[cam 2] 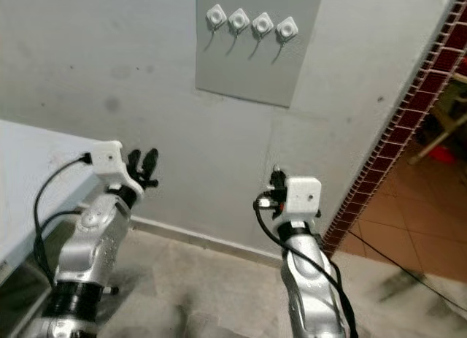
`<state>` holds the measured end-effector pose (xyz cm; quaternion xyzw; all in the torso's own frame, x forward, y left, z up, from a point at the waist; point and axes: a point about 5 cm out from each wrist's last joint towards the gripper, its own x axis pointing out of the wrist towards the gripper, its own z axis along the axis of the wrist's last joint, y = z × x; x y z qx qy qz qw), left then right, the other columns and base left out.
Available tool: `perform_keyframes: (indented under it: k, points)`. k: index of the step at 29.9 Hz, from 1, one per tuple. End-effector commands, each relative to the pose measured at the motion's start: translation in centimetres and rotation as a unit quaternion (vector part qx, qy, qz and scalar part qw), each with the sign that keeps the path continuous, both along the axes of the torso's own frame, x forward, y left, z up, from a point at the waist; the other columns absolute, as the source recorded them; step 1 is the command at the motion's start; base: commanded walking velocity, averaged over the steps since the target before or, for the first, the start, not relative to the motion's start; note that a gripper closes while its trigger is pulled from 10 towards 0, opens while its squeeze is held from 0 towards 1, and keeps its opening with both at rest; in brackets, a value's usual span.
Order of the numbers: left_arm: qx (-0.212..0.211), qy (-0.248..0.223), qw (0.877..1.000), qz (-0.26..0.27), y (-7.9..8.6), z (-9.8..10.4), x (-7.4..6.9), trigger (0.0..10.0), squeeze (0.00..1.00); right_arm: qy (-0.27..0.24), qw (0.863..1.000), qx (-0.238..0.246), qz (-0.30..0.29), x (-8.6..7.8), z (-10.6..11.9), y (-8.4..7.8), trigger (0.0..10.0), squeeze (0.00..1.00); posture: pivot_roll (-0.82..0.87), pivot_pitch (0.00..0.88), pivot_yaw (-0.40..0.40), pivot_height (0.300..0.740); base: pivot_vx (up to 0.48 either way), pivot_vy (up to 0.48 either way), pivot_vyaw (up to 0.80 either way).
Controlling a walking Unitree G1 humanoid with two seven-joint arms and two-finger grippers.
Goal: Hang keys on a hook
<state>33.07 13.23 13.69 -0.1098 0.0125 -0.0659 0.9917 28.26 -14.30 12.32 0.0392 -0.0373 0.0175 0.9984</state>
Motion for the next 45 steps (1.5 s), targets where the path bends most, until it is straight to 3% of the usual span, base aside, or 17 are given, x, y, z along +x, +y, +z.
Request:
perform_keyframes:
  k: [1, 6, 8, 10, 11, 13, 16, 18, 45]
  points:
    - [0.005, -0.001, 1.0, 0.009, 0.6, 0.2, 0.1, 10.0, 0.0, 0.0, 1.0, 0.012, -0.013, 0.3, 0.5, 0.3, 10.0, 0.0, 0.11, 0.0, -0.057, 0.74, 0.0, 0.0, 0.0]
    - [0.003, 0.001, 1.0, 0.011, 0.6, 0.2, 0.1, 10.0, 0.0, 0.024, 0.998, 0.0, -0.064, 0.6, 0.4, 0.0, 10.0, 0.0, 0.11, 0.004, -0.057, 0.74, 0.0, 0.0, 0.0]
    - [-0.002, 0.003, 1.0, 0.007, 0.6, 0.2, 0.0, 10.0, 0.0, 0.06, 0.992, 0.008, -0.107, 0.9, 0.0, -0.5, 10.0, 0.0, 0.11, 0.011, -0.056, 0.74, 0.0, 0.0, 0.0]
    - [-0.003, 0.004, 1.0, 0.002, 0.5, 0.2, 0.0, 10.0, 0.0, 0.063, 0.991, -0.018, -0.114, 1.1, 0.1, -0.7, 10.0, 0.0, 0.11, 0.013, -0.056, 0.74, 0.0, 0.0, 0.0]
    - [-0.002, 0.004, 1.0, -0.001, 0.5, 0.3, 0.0, 10.0, 0.0, 0.061, 0.993, -0.025, -0.102, 1.1, 0.2, -0.7, 10.0, 0.0, 0.11, 0.017, -0.056, 0.74, 0.0, 0.0, 0.0]
    - [-0.003, -0.001, 1.0, -0.01, 0.3, 0.4, 0.0, 10.0, 0.0, 0.059, 0.996, 0.02, -0.063, 1.1, 0.2, -0.3, 10.0, 0.0, 0.11, 0.024, -0.052, 0.74, 0.0, 0.0, 0.0]
    - [0.0, -0.014, 1.0, -0.023, 0.1, 0.8, -0.1, 10.0, 0.0, -0.011, 0.999, -0.008, -0.034, 0.5, 1.3, -0.2, 10.0, 0.0, 0.11, 0.029, -0.05, 0.74, 0.0, 0.0, 0.0]
    - [0.005, -0.019, 0.999, -0.029, 0.0, 1.0, -0.1, 10.0, 0.0, -0.031, 0.999, 0.002, -0.013, 0.2, 1.7, -0.1, 10.0, 0.0, 0.11, 0.032, -0.047, 0.74, 0.126, 0.0, 0.0]
    - [0.064, -0.039, 0.995, -0.063, -0.7, 1.7, -0.1, 10.0, 0.0, -0.053, 0.998, 0.018, 0.008, 0.0, 2.3, 0.8, 10.0, 0.0, 0.11, 0.047, -0.028, 0.74, 0.408, 0.0, 0.0]
